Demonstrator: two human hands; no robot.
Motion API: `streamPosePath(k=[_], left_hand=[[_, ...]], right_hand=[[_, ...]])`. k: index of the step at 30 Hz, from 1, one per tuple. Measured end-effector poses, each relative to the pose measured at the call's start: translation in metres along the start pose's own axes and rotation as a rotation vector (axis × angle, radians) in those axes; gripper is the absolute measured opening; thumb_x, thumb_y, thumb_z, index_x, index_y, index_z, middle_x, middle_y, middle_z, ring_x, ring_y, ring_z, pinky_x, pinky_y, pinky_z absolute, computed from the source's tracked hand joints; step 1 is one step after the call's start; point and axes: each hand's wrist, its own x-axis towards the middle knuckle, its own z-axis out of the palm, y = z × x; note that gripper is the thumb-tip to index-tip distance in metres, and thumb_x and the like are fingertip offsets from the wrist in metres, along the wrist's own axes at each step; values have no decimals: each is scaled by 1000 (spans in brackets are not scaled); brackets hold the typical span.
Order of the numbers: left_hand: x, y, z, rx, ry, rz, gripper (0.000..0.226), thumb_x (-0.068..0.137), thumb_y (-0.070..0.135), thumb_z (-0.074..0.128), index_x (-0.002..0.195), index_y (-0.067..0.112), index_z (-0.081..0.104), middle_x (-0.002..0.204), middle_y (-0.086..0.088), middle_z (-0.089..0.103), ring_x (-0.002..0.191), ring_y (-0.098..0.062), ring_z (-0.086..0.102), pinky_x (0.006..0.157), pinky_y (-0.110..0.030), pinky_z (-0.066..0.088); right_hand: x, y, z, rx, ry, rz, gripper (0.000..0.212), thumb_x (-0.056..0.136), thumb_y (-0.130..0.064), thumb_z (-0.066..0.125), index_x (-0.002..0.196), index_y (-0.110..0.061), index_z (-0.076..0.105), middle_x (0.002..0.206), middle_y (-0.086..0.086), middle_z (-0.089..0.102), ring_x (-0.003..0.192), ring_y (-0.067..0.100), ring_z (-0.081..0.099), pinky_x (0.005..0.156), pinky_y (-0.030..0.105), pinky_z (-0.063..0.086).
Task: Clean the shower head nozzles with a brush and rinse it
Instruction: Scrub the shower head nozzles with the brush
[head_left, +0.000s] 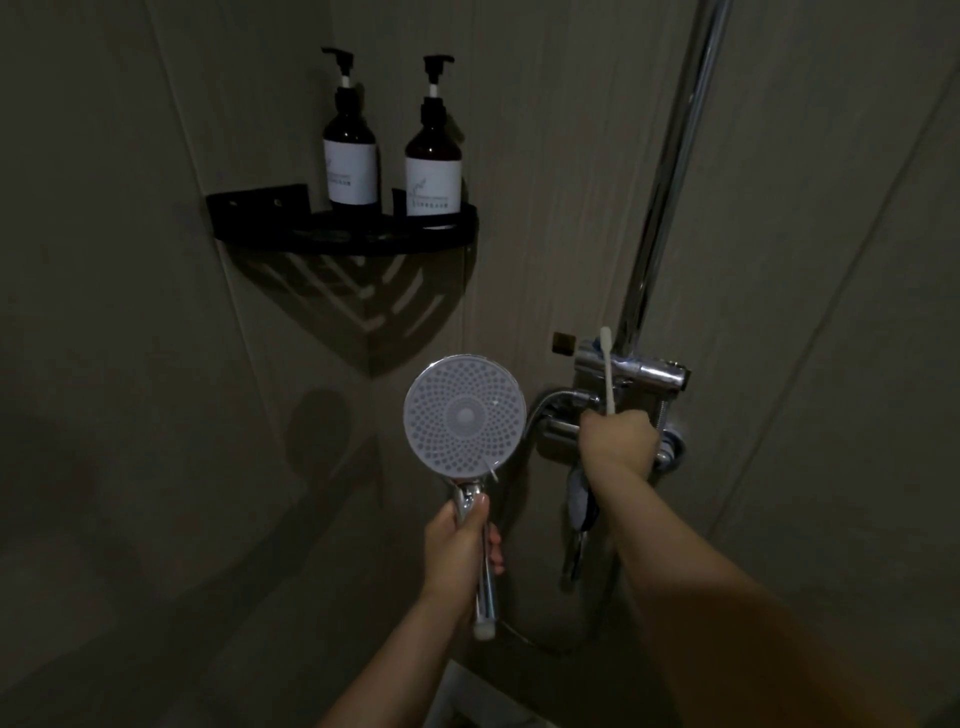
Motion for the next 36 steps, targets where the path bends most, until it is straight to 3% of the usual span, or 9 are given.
streamPosePath(k=[7,14,18,22,27,32,36], left_hand=[[-8,-12,-8,14,4,-15,21,93,16,50,73,11,52,49,-4,51,38,-12,46,39,-22,40],[-4,-13,-7,-10,34,-16,21,93,15,50,73,10,51,50,-5,49,34,-10,45,36,-20,39],[-2,-11,-8,-20,27,-22,21,93,17,50,73,11,52,53,-7,49,36,-11,45,38,-21,40],[-3,-8,-8,-29,25,-33,20,93,20,51,75,12,51,53,-5,48,37,-11,45,38,-21,40],[-8,-12,-7,-61,-7,-35,19,94,20,49,77,12,51,53,-4,47,37,-9,44,38,-20,39],[-8,-35,-10,-61,-33,-29,20,94,18,50,74,12,51,50,-3,47,37,-10,43,40,-21,38],[1,-61,-16,-53,-53,-1,20,93,21,50,75,13,51,51,-2,48,38,-10,44,41,-21,38]], right_hand=[[-9,7,6,-463,64,-260,23,89,-18,53,97,-1,66,93,16,69,87,31,66,66,32,48],[-4,9,2,-809,28,-515,19,92,-9,45,104,2,55,103,17,64,90,28,65,66,31,46],[-1,19,-5,-686,25,-509,22,93,-18,48,108,-2,51,102,16,65,90,31,65,62,30,39],[-5,50,-16,-341,-58,-451,25,93,-19,45,114,-10,54,101,19,66,91,37,63,67,32,42],[-20,93,-16,-22,-165,-179,27,98,-16,40,109,1,57,103,26,62,86,31,57,71,28,36],[-25,112,-4,-20,-313,-216,31,99,-17,38,120,0,53,114,21,59,107,34,55,74,24,33],[-22,119,9,32,-319,-256,27,99,-17,39,119,-4,52,102,8,52,95,19,48,77,23,34]])
